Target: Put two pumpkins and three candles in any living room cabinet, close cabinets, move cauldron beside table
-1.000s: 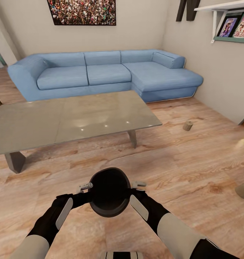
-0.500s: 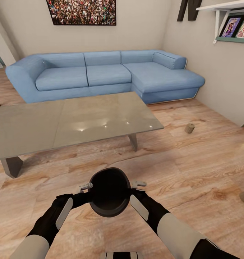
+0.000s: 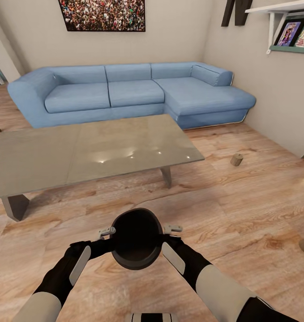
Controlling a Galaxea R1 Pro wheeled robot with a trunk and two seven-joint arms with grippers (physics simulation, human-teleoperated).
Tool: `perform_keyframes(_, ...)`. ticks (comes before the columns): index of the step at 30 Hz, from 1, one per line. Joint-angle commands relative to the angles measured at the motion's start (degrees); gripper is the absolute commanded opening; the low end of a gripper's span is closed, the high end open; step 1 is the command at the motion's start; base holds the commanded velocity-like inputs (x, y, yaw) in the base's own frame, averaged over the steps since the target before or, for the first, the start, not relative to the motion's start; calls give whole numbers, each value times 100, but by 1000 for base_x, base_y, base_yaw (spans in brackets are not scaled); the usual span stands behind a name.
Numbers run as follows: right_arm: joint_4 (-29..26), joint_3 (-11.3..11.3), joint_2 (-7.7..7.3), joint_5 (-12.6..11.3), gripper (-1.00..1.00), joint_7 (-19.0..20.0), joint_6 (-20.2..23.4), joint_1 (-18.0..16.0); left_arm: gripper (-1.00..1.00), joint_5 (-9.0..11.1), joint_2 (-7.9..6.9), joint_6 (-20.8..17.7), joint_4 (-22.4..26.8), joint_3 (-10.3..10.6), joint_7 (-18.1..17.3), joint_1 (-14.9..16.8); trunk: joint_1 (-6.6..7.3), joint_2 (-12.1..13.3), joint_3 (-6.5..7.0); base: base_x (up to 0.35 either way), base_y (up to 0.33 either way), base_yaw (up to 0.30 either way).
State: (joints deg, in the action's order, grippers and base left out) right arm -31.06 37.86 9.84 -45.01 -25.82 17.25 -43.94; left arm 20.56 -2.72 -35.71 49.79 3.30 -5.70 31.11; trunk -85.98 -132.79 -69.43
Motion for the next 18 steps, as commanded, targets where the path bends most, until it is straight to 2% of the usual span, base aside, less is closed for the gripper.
perform_keyframes(1,-21,90,-8,-104,-100,51,-20,-10,-100,36,-53,-24,3,21,-10,2,1,-2,-4,49,0,162)
perform_keyframes(10,-23,90,-8,-105,-100,53,-20,-10,-100,36,-53,-24,1,21,-10,2,1,-2,-4,147,0,251)
perform_keyframes(18,-23,90,-8,-104,-100,54,-20,-10,-100,36,-53,-24,-2,21,-18,1,1,-2,-4,244,0,36)
